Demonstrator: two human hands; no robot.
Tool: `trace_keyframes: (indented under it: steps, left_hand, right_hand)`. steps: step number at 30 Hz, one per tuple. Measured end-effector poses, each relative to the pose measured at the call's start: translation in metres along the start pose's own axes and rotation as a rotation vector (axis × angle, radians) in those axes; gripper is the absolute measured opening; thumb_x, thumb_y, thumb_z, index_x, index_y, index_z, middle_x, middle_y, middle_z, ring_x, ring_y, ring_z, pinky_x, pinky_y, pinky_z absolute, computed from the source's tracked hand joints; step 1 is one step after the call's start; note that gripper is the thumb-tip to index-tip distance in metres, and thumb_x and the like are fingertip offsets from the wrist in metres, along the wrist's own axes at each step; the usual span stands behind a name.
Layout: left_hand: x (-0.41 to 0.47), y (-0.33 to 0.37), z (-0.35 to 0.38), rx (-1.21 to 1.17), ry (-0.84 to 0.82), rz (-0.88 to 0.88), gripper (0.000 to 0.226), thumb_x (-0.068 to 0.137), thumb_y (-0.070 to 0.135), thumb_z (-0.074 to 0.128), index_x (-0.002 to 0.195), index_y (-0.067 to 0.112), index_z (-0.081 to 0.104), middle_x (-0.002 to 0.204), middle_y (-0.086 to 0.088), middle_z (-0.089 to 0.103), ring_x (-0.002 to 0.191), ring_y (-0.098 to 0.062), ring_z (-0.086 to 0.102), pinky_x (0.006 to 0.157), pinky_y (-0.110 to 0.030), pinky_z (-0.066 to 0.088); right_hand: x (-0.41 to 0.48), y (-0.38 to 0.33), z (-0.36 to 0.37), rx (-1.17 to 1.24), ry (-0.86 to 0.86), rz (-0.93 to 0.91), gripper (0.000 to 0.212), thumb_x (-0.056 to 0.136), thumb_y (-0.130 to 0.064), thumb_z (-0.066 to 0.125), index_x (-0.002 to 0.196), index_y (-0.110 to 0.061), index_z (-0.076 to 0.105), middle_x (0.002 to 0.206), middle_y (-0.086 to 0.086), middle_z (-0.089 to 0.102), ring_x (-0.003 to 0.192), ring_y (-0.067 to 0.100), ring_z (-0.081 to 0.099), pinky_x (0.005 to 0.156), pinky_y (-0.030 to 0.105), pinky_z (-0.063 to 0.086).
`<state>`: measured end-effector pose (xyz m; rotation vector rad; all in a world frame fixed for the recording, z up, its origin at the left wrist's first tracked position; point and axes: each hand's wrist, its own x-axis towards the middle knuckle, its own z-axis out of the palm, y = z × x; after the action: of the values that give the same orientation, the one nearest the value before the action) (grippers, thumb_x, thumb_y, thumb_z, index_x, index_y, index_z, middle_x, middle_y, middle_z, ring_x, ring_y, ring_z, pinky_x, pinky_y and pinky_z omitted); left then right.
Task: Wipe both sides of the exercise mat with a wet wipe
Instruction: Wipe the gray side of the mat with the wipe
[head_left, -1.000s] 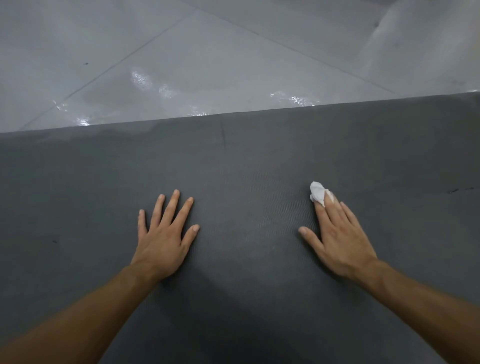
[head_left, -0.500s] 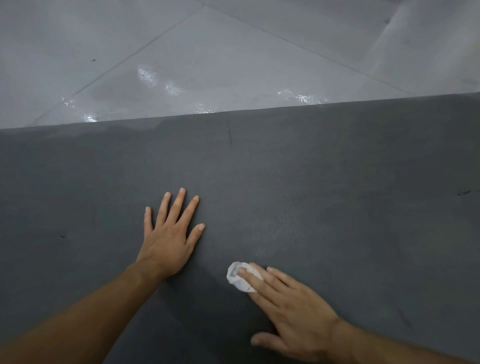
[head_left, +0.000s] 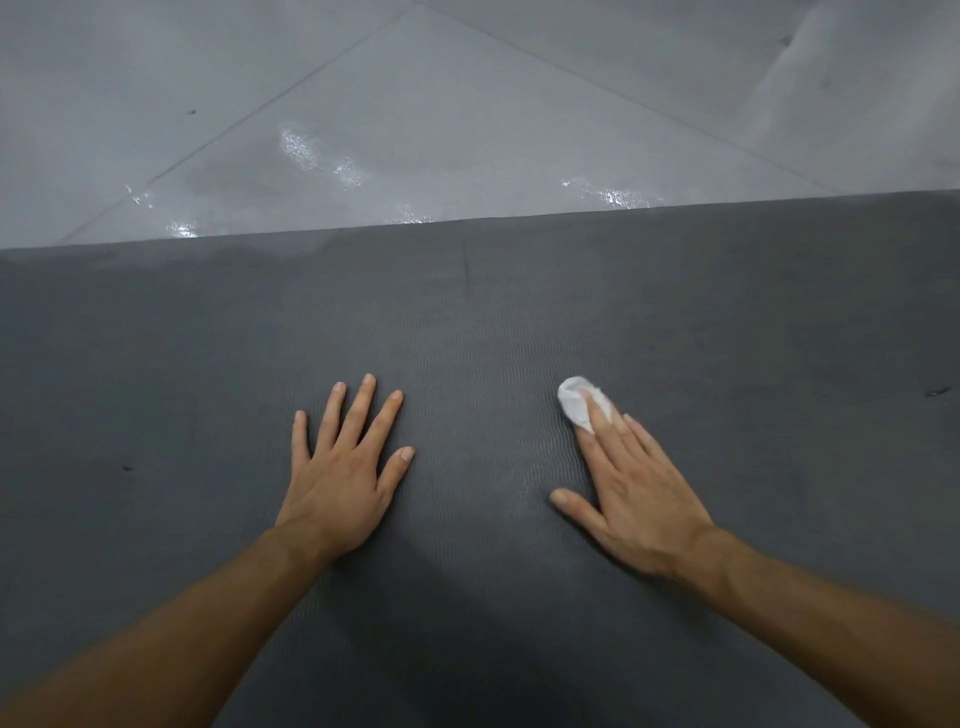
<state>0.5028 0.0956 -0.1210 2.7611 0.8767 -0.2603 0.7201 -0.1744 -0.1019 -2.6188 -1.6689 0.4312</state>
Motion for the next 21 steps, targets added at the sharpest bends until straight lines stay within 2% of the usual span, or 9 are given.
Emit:
trace_keyframes:
  steps: [6, 10, 12, 16, 21]
  left_hand:
    - [0.000, 0.000, -0.001, 0.006, 0.003, -0.007, 0.073, 0.096, 0.072, 0.001, 0.162, 0.044, -0.005, 0.171, 0.014, -0.018, 0.156, -0.013, -0.024, 0.126, -0.054, -0.011]
    - [-0.006, -0.005, -0.002, -0.001, 0.013, 0.011, 0.073, 0.096, 0.073, 0.000, 0.163, 0.044, -0.004, 0.171, 0.013, -0.016, 0.156, -0.012, -0.022, 0.127, -0.051, -0.008]
    - [-0.011, -0.008, -0.002, 0.008, 0.013, 0.003, 0.073, 0.095, 0.073, -0.002, 0.162, 0.044, -0.007, 0.171, 0.014, -0.018, 0.155, -0.011, -0.024, 0.127, -0.050, -0.009]
    - [-0.021, -0.014, -0.001, 0.014, 0.015, -0.019, 0.070, 0.096, 0.074, -0.001, 0.160, 0.047, -0.011, 0.169, 0.016, -0.024, 0.154, -0.010, -0.026, 0.127, -0.051, -0.010]
    - [-0.030, -0.021, 0.000, 0.005, 0.027, -0.043, 0.070, 0.098, 0.074, 0.002, 0.161, 0.045, -0.009, 0.170, 0.014, -0.022, 0.155, -0.010, -0.024, 0.127, -0.052, -0.008]
  right_hand:
    - [-0.023, -0.052, 0.012, 0.007, -0.049, -0.317, 0.100, 0.099, -0.080, 0.030, 0.166, -0.010, 0.007, 0.175, 0.005, -0.003, 0.161, 0.020, -0.004, 0.128, 0.041, 0.011]
    - [-0.033, -0.070, 0.021, -0.041, -0.080, -0.483, 0.096, 0.100, -0.079, 0.027, 0.165, -0.009, 0.020, 0.175, 0.005, 0.001, 0.161, 0.021, 0.000, 0.126, 0.038, 0.007]
    - [-0.024, -0.062, 0.020, -0.059, -0.079, -0.501, 0.094, 0.101, -0.078, 0.026, 0.166, -0.010, 0.018, 0.175, 0.004, 0.001, 0.161, 0.019, 0.002, 0.128, 0.038, 0.006]
    - [0.017, -0.029, 0.004, -0.039, -0.031, -0.358, 0.091, 0.102, -0.075, 0.023, 0.167, -0.015, 0.000, 0.175, 0.002, -0.003, 0.161, 0.014, -0.006, 0.130, 0.039, 0.006]
    - [0.068, 0.005, -0.012, -0.051, 0.023, -0.038, 0.091, 0.101, -0.076, 0.005, 0.167, -0.013, 0.000, 0.174, 0.001, -0.014, 0.159, 0.012, -0.014, 0.131, 0.040, 0.004]
